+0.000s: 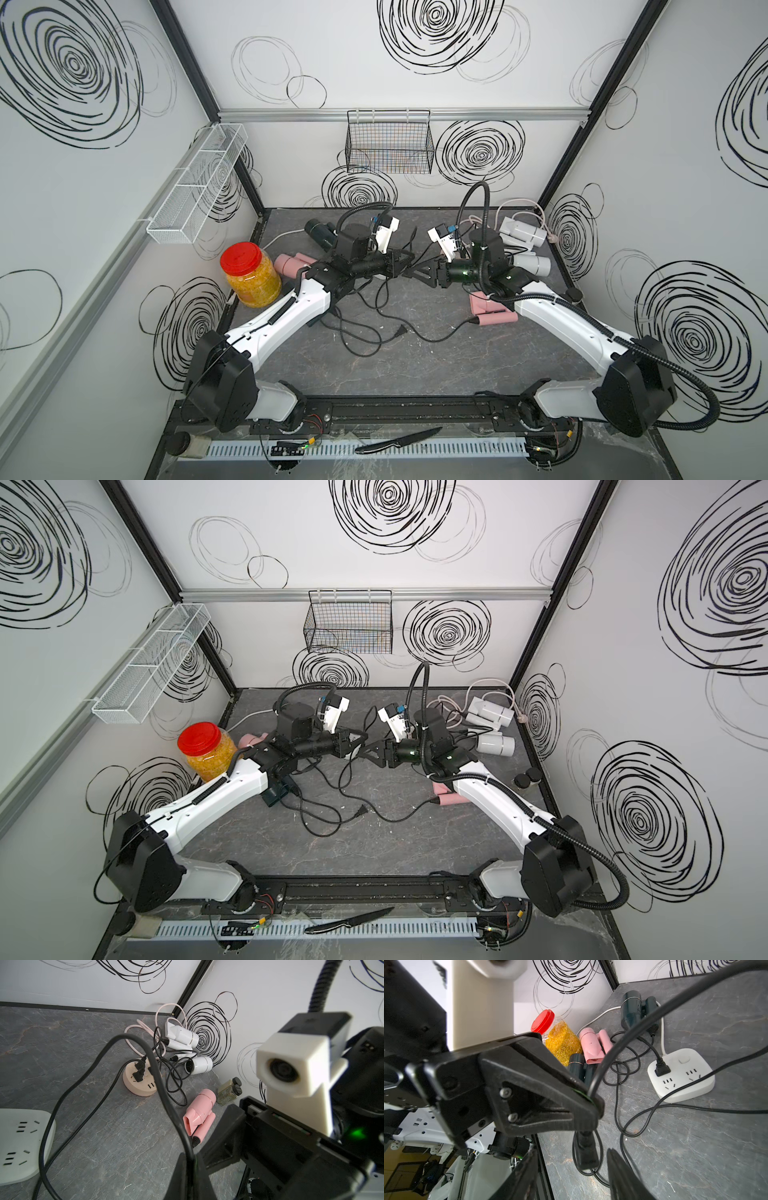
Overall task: Charge the blow dryers
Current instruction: Pick up the plug from the center of the board.
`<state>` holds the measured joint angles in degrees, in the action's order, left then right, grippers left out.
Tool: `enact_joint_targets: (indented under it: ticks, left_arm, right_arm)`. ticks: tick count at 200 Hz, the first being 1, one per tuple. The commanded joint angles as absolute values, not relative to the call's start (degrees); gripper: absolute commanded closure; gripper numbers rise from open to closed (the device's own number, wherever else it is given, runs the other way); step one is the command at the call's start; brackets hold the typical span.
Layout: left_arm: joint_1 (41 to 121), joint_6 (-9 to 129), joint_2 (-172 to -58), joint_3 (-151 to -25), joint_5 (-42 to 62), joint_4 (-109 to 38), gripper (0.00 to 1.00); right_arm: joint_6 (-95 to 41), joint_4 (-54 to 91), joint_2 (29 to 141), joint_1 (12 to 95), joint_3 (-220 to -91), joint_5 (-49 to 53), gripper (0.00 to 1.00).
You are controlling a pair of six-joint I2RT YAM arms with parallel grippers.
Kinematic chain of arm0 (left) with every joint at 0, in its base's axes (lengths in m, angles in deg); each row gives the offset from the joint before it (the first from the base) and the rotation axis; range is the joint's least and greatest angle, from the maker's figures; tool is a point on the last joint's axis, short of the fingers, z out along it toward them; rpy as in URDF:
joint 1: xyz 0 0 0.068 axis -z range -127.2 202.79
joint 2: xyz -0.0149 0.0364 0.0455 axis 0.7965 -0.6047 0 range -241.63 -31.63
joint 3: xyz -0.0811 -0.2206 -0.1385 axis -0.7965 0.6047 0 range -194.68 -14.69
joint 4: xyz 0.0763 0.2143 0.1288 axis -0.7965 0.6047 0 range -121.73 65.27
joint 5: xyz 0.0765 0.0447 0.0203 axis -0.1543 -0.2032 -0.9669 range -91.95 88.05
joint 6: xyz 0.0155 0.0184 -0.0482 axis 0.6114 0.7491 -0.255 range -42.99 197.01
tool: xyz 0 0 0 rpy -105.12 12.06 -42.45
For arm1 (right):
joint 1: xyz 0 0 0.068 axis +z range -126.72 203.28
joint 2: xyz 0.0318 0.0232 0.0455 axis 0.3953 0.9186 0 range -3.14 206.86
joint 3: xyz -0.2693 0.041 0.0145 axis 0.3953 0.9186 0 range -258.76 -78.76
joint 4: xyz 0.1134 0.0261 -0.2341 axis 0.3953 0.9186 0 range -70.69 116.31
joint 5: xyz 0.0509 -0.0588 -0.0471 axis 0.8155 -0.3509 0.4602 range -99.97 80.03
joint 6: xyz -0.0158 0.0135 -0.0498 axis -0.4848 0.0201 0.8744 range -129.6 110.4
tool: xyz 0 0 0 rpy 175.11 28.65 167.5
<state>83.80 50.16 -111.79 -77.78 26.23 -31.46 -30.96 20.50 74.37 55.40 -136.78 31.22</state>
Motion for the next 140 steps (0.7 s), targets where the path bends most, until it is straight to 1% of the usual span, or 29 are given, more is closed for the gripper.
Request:
enact_joint_targets:
  ticks: [1,33,58,74,95,106,121,140]
  left_arm:
    - [83.7,49.4,-112.0,-77.4,27.9,-34.9,0.96]
    - [83.3,46.2,-112.3,-76.8,29.1,-37.0,0.96]
    - [82.9,40.9,-112.6,-75.4,31.3,-41.5,0.96]
    - [82.8,39.9,-112.6,-75.3,31.6,-41.7,0.95]
    - [82.1,38.8,-112.2,-74.9,32.5,-42.3,0.95]
    - [81.5,37.6,-111.9,-74.5,33.4,-43.7,0.95]
    - [80.8,36.5,-111.6,-74.1,34.3,-45.0,0.95]
    - [80.0,36.0,-111.2,-74.0,35.0,-45.5,0.94]
  right_arm:
    - [-30.0,21.0,75.2,55.3,-137.9,31.5,0.46]
    - [-30.0,20.1,75.7,55.4,-137.2,31.3,0.52]
    - [-30.9,17.9,76.0,55.5,-136.5,31.5,0.59]
    - [-31.6,16.5,76.0,55.5,-136.4,32.0,0.65]
    - [-32.4,15.5,76.0,55.5,-136.2,32.7,0.69]
    - [-32.7,15.1,76.1,55.5,-135.9,33.1,0.69]
    - [-33.0,14.6,76.2,55.5,-135.4,33.4,0.64]
    - [-33.2,14.0,76.2,55.8,-134.8,34.0,0.64]
